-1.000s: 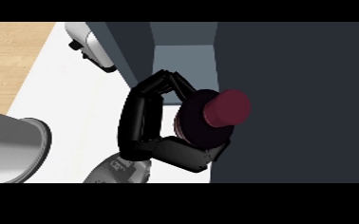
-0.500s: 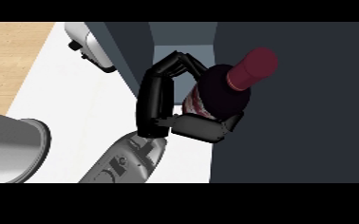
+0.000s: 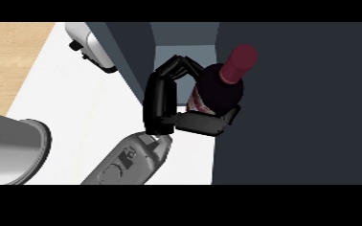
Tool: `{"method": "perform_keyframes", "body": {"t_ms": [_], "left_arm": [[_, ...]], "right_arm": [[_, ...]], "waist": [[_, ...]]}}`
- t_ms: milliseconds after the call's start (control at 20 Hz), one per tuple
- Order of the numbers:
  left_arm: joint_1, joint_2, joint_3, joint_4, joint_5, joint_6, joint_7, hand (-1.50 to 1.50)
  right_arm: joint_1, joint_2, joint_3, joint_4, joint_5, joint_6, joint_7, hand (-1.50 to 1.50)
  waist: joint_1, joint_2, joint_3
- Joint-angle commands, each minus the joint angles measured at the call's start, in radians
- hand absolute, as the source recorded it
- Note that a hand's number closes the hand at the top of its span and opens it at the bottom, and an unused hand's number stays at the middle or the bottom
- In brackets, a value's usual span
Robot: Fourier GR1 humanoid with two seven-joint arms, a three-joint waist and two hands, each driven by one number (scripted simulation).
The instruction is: Pick up the wine, place it into the cabinet and close the cabinet
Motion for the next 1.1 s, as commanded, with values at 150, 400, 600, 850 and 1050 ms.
{"method": "perform_keyframes", "body": {"t_ms": [150, 400, 600, 850, 1050], "left_arm": [[-0.018, 0.000, -0.024, 0.131, 0.083, 0.016, -0.127, 1.50], [0.021, 0.000, -0.014, 0.200, 0.033, -0.005, -0.176, 1.50], [0.055, 0.002, 0.026, 0.249, 0.025, -0.053, -0.255, 1.50], [-0.047, 0.000, 0.066, 0.323, 0.074, -0.023, -0.278, 1.50], [-0.012, 0.000, 0.108, 0.320, 0.100, -0.062, -0.319, 1.50]], "right_arm": [[0.018, -0.006, -0.006, -0.127, -0.062, -0.026, 0.076, -1.50], [0.041, 0.026, 0.025, -0.098, -0.022, -0.008, -0.001, -1.50], [-0.007, -0.018, -0.030, -0.103, -0.085, -0.023, 0.063, -1.50], [0.035, 0.001, 0.016, -0.168, -0.053, -0.026, 0.078, -1.50], [0.020, -0.014, -0.050, -0.075, -0.084, -0.003, 0.015, -1.50]], "waist": [[-0.001, 0.000, 0.000], [0.006, 0.000, 0.000], [0.009, 0.000, 0.000], [0.000, -0.001, 0.000], [0.007, 0.000, 0.000]]}}
